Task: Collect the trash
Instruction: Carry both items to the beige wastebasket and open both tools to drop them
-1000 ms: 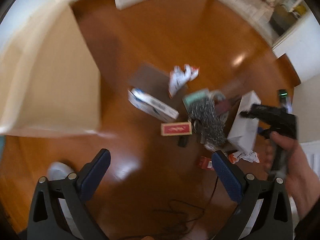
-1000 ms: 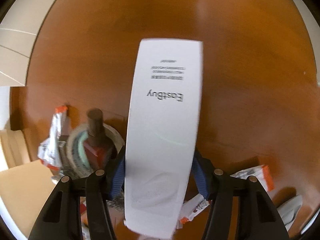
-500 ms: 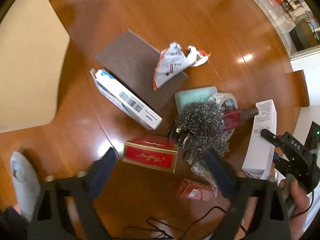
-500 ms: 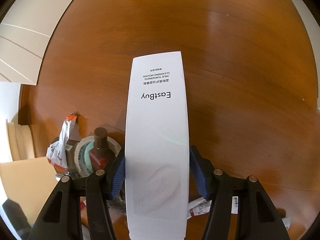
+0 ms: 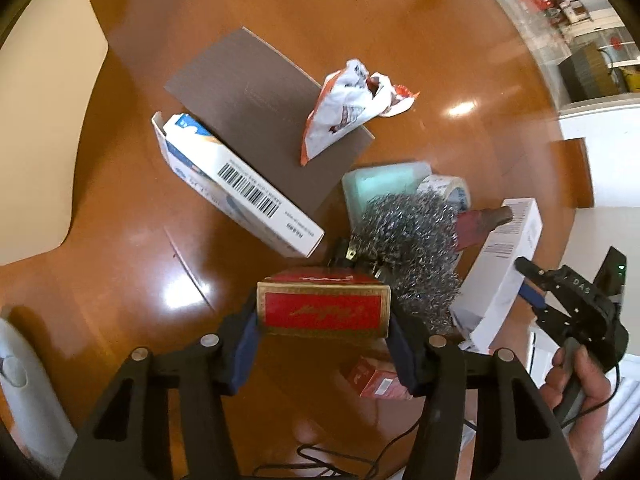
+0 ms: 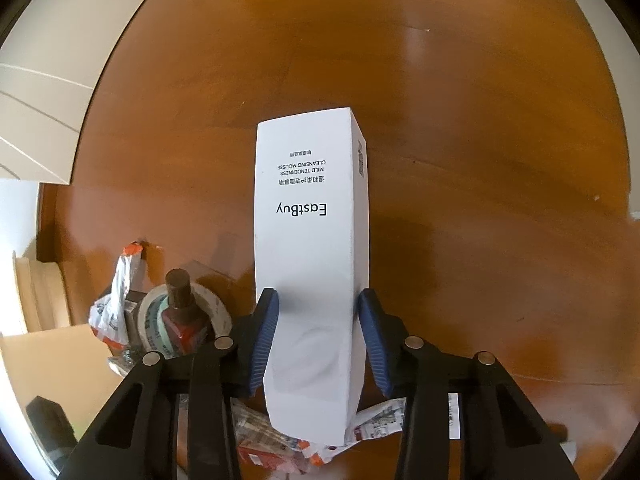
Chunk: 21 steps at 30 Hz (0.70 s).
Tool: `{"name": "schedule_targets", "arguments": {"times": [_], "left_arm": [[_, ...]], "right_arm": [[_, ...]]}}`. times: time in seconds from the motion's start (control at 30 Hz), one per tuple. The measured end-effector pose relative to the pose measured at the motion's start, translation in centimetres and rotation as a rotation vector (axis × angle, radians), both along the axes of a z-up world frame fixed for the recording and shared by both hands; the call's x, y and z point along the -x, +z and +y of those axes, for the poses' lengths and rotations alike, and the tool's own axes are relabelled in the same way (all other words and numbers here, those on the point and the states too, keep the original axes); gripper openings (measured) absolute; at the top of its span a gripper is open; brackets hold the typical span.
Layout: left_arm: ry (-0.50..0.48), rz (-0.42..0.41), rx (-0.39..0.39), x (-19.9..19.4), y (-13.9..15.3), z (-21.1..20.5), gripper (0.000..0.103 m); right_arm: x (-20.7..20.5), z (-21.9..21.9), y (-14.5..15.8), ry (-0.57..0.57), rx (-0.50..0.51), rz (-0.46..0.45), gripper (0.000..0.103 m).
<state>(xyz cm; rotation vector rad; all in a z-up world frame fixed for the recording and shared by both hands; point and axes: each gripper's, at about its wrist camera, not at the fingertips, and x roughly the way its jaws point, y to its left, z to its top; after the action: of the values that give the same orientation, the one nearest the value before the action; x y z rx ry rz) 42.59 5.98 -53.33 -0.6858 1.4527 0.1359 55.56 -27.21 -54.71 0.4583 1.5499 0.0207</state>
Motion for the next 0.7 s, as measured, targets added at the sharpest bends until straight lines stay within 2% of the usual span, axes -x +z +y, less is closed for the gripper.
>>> {"name": "schedule_targets", "arguments": {"times": [0.07, 0.33, 0.4, 0.43, 0.47, 0.53, 0.7], "left_arm": [[0.011, -0.038, 0.006, 0.1, 0.2, 0.3, 0.054], [-0.003, -0.054, 0.006, 0.5, 1.5, -0.1, 0.054], [-0.012, -0.061, 0.008, 0.5, 1.6, -0.4, 0.054], [-0.012, -0.064, 0.004, 0.4, 1.6, -0.5, 0.054], [-0.009, -0.066, 0.004, 0.4, 1.7, -0.5, 0.054], [-0.007, -0.066, 0.002, 0.3, 1.6, -0.4, 0.054], [0.000, -0.062, 0.007, 0.2, 1.3, -0.2, 0.054]], "right_arm": [[0.0, 0.2, -0.1, 0.008, -0.001, 0.008, 0.044], [-0.6, 0.7, 0.2, 0.035, 0.024, 0.007, 0.046], [-0.8, 1.1, 0.0, 0.014, 0.038, 0.016, 0.064], [-0.9, 0.8, -0.2, -0.018, 0.053, 0.028, 0.083], [-1.0, 0.6, -0.3, -0.054, 0.056, 0.035, 0.090], [-1.2, 0.8, -0.2, -0.076, 0.061, 0.023, 0.091], [-2.0, 3.0, -1.7, 0.023, 0.192, 0.033, 0.089]]}}
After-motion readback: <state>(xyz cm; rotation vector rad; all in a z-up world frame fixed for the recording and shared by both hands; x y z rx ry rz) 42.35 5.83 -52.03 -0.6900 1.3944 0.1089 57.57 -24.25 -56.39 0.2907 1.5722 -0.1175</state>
